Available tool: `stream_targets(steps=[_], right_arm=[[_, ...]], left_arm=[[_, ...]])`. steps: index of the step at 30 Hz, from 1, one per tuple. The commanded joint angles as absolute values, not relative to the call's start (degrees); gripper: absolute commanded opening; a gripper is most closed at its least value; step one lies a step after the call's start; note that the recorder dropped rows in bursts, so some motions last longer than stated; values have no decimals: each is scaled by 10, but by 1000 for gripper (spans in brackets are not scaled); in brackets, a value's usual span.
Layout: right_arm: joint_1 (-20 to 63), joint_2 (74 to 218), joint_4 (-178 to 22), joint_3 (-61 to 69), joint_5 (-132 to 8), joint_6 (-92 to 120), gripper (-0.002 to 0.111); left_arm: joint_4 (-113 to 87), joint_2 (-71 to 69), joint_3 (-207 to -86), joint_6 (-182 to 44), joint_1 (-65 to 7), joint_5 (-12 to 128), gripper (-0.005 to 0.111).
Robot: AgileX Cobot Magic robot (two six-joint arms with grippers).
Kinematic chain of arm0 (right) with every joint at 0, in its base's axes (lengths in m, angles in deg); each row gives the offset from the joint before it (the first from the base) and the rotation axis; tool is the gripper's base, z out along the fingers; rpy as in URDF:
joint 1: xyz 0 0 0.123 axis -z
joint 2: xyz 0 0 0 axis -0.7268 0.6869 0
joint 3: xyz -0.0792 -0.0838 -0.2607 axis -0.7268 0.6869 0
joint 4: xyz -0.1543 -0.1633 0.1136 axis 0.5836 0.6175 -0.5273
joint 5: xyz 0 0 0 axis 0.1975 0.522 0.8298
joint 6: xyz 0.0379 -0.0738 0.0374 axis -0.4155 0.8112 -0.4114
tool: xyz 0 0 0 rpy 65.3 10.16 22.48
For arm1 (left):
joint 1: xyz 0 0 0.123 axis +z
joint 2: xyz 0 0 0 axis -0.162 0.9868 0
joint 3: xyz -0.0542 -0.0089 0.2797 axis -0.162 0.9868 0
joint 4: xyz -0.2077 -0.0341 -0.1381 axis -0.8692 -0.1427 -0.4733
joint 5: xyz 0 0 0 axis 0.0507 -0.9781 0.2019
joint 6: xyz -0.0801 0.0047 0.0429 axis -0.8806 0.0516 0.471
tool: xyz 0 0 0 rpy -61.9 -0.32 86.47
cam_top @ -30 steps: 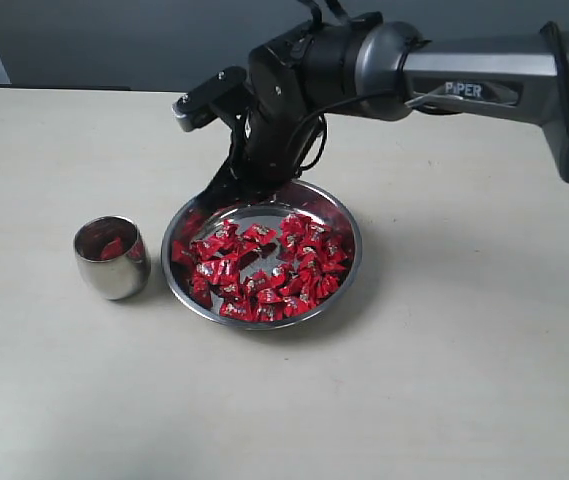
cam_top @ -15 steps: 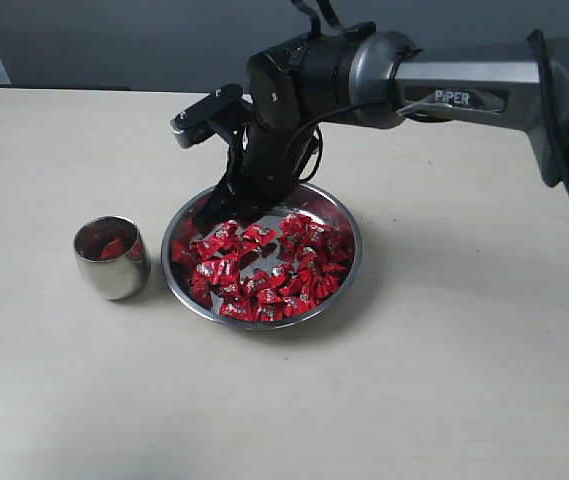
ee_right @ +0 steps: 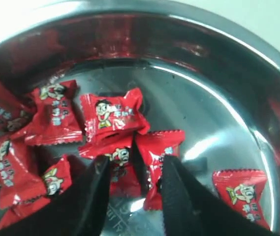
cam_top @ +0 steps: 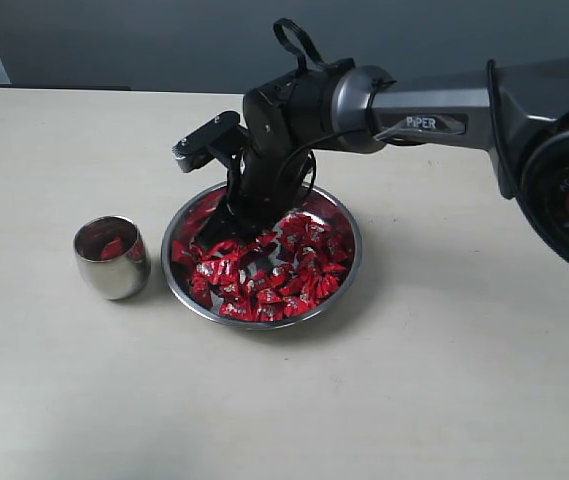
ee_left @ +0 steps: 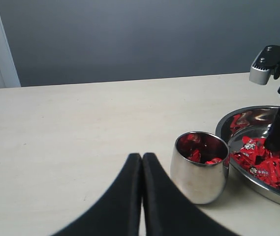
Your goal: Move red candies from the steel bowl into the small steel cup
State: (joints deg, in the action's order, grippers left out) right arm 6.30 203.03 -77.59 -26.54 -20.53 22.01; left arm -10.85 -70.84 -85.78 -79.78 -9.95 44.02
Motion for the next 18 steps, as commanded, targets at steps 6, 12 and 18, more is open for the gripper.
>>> stream_targets(steps=[6,12,18], right_arm=[[66,2034,-731,-265,-211,220,36],[66,2034,-737,-265,-211,220,36],[66,2034,-737,-265,-203,220,36]], left_arm=[[-108,-711,-856,-799,-100,440,0],[-108,-711,-856,-799,-100,440,0],[-108,-711,-856,-799,-100,440,0]])
